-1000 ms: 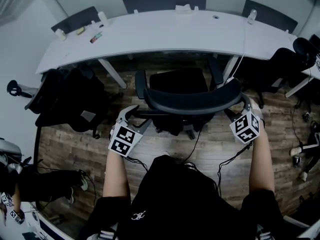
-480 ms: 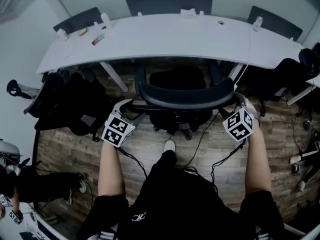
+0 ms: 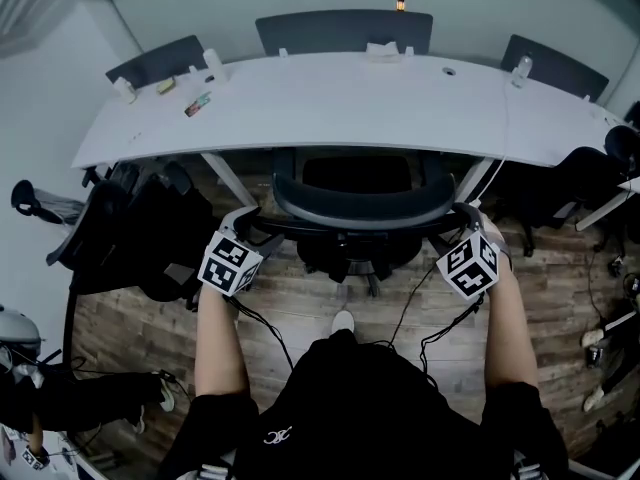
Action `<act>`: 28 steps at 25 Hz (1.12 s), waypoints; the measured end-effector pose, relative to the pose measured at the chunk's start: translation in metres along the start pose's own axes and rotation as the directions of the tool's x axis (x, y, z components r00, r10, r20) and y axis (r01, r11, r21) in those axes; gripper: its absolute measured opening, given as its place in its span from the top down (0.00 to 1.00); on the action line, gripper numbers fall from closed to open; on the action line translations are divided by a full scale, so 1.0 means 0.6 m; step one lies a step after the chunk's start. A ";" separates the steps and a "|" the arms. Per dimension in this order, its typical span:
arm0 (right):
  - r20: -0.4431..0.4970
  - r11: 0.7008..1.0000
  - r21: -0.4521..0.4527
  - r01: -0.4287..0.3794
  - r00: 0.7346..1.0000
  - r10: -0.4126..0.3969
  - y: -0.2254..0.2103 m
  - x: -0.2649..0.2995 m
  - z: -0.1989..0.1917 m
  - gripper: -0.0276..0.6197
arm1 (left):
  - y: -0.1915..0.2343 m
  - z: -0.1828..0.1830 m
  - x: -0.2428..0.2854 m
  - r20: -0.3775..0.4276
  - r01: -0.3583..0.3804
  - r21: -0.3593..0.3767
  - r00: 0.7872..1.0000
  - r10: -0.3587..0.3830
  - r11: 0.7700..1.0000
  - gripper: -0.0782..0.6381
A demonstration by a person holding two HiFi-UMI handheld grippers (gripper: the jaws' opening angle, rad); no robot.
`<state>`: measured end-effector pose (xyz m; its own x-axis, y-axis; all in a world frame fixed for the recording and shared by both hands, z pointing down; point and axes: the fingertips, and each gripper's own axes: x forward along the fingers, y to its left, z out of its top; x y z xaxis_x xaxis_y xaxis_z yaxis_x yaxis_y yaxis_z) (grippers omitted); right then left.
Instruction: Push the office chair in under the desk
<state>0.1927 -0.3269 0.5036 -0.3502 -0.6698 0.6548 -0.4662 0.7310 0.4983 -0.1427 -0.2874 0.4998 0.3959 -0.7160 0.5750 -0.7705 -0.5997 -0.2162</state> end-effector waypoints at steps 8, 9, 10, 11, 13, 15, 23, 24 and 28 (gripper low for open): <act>0.014 1.000 0.028 0.014 1.000 -0.015 -0.043 0.065 0.040 0.49 | 0.093 0.020 0.056 0.002 -0.010 0.000 1.000 0.010 1.000 0.48; 0.012 0.999 0.031 0.016 1.000 -0.017 -0.051 0.073 0.043 0.49 | 0.102 0.024 0.063 0.005 -0.010 0.001 1.000 0.010 1.000 0.48; 0.008 0.999 0.035 0.018 1.000 -0.018 -0.059 0.081 0.046 0.49 | 0.110 0.028 0.070 0.008 -0.010 0.000 1.000 0.010 1.000 0.48; 0.004 0.999 0.038 0.017 1.000 -0.018 -0.066 0.088 0.049 0.49 | 0.118 0.031 0.077 0.011 -0.010 -0.001 1.000 0.010 1.000 0.48; -0.006 0.999 0.042 0.012 1.000 -0.012 -0.080 0.103 0.056 0.49 | 0.133 0.036 0.089 0.014 -0.006 -0.001 1.000 0.006 1.000 0.48; -0.013 0.999 0.046 0.007 1.000 -0.006 -0.090 0.114 0.060 0.49 | 0.145 0.042 0.099 0.015 0.001 0.002 1.000 -0.001 1.000 0.48; -0.033 0.996 0.081 0.044 0.999 -0.042 -0.131 0.143 0.055 0.47 | 0.177 0.071 0.150 0.049 0.019 0.026 0.999 -0.021 0.999 0.48; -0.038 0.995 0.087 0.053 0.998 -0.050 -0.137 0.148 0.055 0.47 | 0.181 0.075 0.158 0.054 0.020 0.030 0.998 -0.022 0.999 0.48; -0.062 0.991 0.106 0.086 0.995 -0.080 -0.170 0.170 0.046 0.46 | 0.195 0.097 0.195 0.076 0.021 0.037 0.997 -0.024 0.999 0.48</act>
<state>0.1820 -0.4736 0.5038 -0.2608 -0.7166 0.6469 -0.5780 0.6526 0.4900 -0.1578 -0.4620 0.4959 0.4506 -0.7267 0.5185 -0.7431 -0.6272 -0.2332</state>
